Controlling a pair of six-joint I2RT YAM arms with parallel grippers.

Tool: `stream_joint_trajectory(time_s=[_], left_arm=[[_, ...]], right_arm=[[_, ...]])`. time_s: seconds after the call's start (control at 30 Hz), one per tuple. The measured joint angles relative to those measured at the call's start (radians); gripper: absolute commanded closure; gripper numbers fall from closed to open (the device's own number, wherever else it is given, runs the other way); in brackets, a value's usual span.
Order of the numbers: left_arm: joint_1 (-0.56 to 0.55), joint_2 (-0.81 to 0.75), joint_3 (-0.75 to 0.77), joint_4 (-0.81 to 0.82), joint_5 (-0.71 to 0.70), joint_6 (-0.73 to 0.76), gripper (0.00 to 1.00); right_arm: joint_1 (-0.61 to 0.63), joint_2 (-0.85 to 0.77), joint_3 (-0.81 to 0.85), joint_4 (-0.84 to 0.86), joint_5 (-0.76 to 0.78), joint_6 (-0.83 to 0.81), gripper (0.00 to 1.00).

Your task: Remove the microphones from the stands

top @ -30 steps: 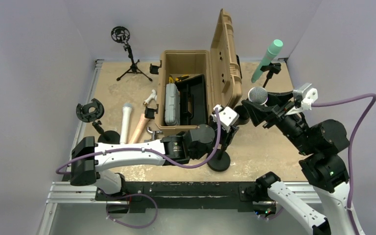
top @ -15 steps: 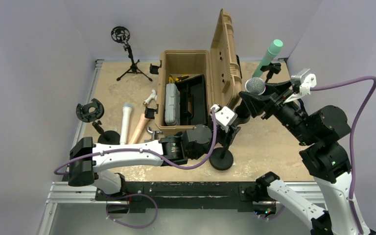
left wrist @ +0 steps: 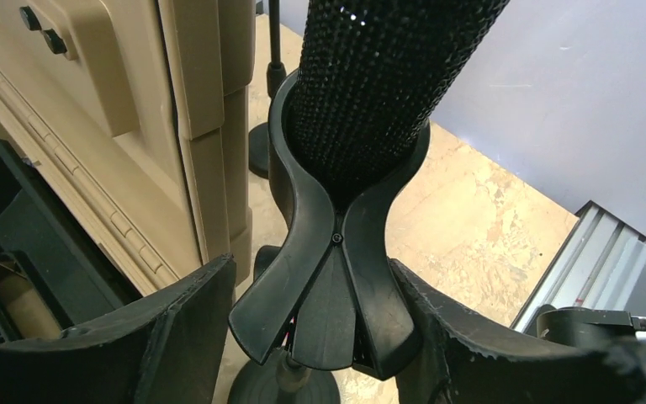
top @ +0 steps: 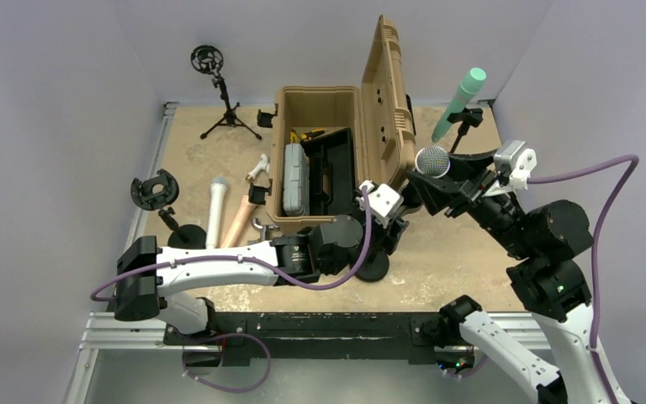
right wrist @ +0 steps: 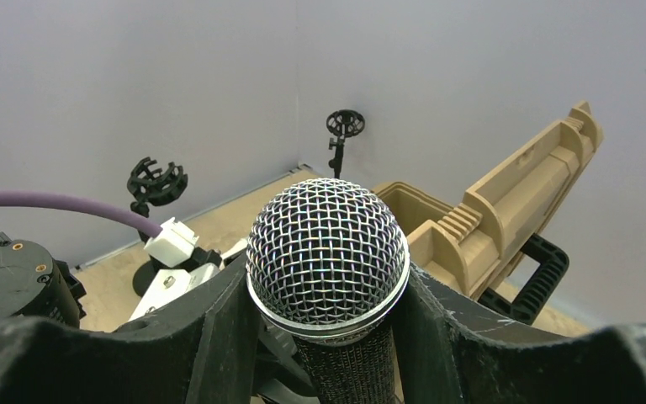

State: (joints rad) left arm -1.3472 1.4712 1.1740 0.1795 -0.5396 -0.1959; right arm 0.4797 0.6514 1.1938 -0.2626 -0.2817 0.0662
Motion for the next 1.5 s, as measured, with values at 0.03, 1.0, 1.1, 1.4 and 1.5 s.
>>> stream_joint_trajectory(time_s=[0.03,1.0,1.1,1.4,1.5], left_arm=[[0.001,0.000,0.000,-0.001,-0.001,-0.003,0.36],[0.028,0.002,0.075,-0.071,0.034,-0.026,1.00],[0.030,0.002,0.075,-0.079,0.034,-0.028,1.00],[0.037,0.002,0.074,-0.087,0.043,-0.034,0.44],[0.038,0.003,0.075,-0.095,0.045,-0.032,0.41]], right_arm=[[0.000,-0.005,-0.006,0.008,-0.001,-0.002,1.00],[0.000,0.010,-0.016,0.045,-0.010,-0.014,1.00],[0.000,0.011,-0.016,0.043,-0.014,-0.014,1.00],[0.000,0.050,0.016,0.032,-0.024,-0.014,1.00],[0.000,0.050,0.016,0.034,-0.025,-0.013,1.00]])
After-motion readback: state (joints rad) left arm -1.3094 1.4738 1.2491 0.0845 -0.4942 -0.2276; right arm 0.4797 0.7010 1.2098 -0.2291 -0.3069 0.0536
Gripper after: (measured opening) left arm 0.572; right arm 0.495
